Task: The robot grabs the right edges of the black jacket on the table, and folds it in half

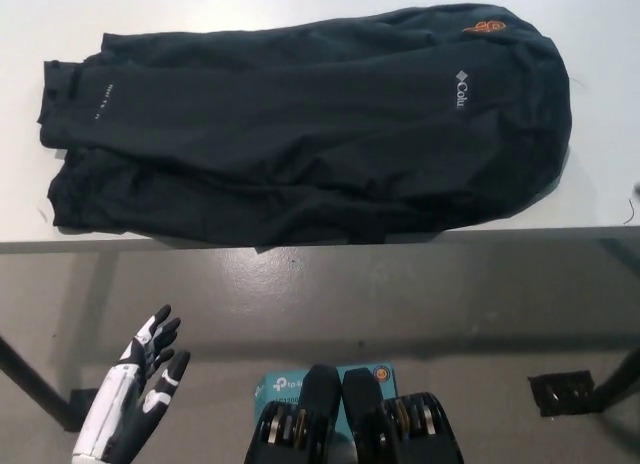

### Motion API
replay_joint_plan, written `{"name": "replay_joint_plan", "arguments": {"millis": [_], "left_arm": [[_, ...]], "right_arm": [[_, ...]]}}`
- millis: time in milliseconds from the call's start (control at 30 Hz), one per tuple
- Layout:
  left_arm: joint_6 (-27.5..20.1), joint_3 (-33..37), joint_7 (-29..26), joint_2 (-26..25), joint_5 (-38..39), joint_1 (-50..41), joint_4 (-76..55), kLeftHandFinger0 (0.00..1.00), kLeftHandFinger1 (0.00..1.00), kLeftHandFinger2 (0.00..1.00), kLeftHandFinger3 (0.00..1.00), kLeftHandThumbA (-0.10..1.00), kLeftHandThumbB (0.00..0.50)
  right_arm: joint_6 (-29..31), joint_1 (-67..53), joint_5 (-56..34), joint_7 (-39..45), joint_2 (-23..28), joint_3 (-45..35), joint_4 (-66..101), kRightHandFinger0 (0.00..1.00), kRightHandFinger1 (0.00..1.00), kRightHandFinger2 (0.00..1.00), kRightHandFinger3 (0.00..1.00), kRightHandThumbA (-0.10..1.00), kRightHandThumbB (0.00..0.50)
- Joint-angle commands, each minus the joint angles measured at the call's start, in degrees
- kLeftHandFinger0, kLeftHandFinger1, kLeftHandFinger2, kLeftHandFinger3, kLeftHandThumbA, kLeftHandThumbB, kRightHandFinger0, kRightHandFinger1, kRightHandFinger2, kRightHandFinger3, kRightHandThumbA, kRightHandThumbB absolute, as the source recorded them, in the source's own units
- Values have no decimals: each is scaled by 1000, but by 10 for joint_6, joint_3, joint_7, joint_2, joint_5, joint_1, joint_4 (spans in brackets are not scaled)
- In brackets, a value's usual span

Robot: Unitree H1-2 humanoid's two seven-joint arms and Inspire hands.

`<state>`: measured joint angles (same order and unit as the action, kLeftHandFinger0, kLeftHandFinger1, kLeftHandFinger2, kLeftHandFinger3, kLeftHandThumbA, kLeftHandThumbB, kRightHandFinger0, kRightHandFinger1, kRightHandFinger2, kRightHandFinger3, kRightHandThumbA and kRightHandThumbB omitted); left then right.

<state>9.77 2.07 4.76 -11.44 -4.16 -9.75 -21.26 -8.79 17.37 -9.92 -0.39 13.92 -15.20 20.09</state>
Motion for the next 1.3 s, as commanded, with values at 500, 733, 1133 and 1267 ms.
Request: {"name": "replay_joint_plan", "arguments": {"millis": [500,733,1133,1267], "left_arm": [[-28,-18,-9,-3,-6,-28,-13,1000,1000,1000,1000,741,0],[-25,-19,-10,2,-8,-29,-12,1000,1000,1000,1000,770,0],[-41,-30,-8,3,-1,-34,-11,1000,1000,1000,1000,928,30],[-46,-34,-5,3,4,-34,-9,1000,1000,1000,1000,941,39]], "right_arm": [[-181,361,-239,75,77,-18,-557,1000,1000,1000,1000,1000,264],[-181,390,-254,98,81,-16,-637,1000,1000,1000,1000,1000,302],[-168,398,-199,134,81,6,-718,1000,1000,1000,1000,1000,363],[-161,399,-193,137,84,3,-735,1000,1000,1000,1000,1000,381]]}}
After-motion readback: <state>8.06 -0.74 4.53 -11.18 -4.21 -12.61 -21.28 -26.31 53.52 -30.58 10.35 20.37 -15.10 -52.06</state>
